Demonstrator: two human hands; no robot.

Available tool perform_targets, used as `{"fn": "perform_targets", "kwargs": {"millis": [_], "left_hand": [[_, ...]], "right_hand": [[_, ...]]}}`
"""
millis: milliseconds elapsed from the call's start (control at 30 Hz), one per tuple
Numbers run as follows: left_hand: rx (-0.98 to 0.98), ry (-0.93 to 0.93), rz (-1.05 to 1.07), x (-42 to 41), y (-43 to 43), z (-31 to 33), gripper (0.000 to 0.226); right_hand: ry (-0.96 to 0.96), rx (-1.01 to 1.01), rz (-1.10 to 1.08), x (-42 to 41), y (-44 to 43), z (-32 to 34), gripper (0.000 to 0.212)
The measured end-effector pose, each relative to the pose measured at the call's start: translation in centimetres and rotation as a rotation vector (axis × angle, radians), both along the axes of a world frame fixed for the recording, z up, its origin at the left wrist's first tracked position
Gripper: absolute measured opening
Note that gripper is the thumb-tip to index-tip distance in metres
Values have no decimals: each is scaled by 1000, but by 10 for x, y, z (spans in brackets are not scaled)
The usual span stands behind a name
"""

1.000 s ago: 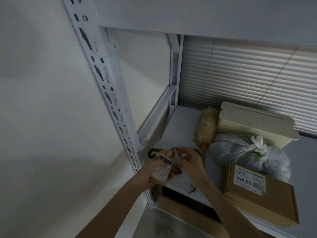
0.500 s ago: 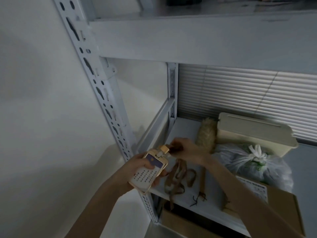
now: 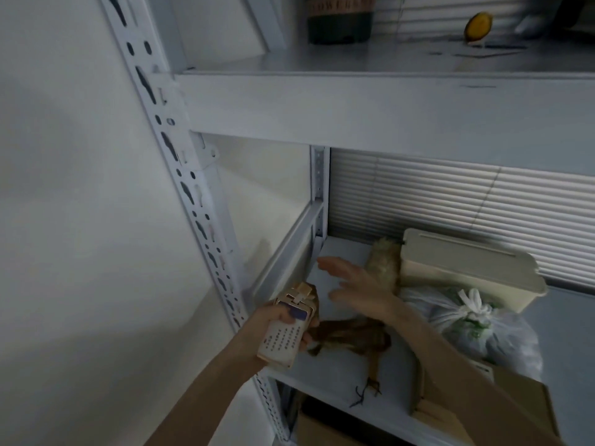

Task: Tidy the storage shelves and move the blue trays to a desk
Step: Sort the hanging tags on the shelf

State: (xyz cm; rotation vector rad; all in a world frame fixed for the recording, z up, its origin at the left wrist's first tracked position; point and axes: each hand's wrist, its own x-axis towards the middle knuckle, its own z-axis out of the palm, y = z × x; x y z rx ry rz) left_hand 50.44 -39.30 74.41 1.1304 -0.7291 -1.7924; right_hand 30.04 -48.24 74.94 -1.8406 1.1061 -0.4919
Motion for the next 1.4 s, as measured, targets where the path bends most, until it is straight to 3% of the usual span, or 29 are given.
{"fn": "perform_targets", "kwargs": {"millis": [33, 100, 167, 300, 433, 633, 900, 967, 1133, 1267, 1400], "left_hand": [[26, 4, 14, -5, -2, -5, 35], [80, 26, 50, -14, -8, -11, 25], [115, 27, 112, -22, -12, -12, 8], [117, 13, 133, -35, -21, -18, 14], [115, -5, 73, -45, -24, -22, 12], [74, -49, 28, -43, -24, -23, 14], [190, 203, 36, -34, -22, -26, 25], [173, 140, -3, -32, -21, -23, 23], [6, -263, -159, -27, -18, -22, 19], [-121, -466, -176, -22, -17, -28, 23], [5, -336, -115, -7, -17, -30, 26]], "right_hand": [[-178, 39, -40, 8, 12, 5, 57], [-268, 34, -100, 19, 30, -1, 47], [-169, -34, -65, 22, 46, -12, 62], [212, -255, 106, 11, 57, -24, 107], [282, -327, 153, 4, 48, -31, 124], [108, -328, 91, 7, 46, -40, 116], [102, -345, 101, 10, 43, -52, 115], [101, -365, 71, 12, 42, -54, 113], [173, -426, 41, 11, 40, -57, 117], [156, -253, 78, 8, 37, -58, 117], [-92, 92, -84, -14, 25, -57, 78]]}}
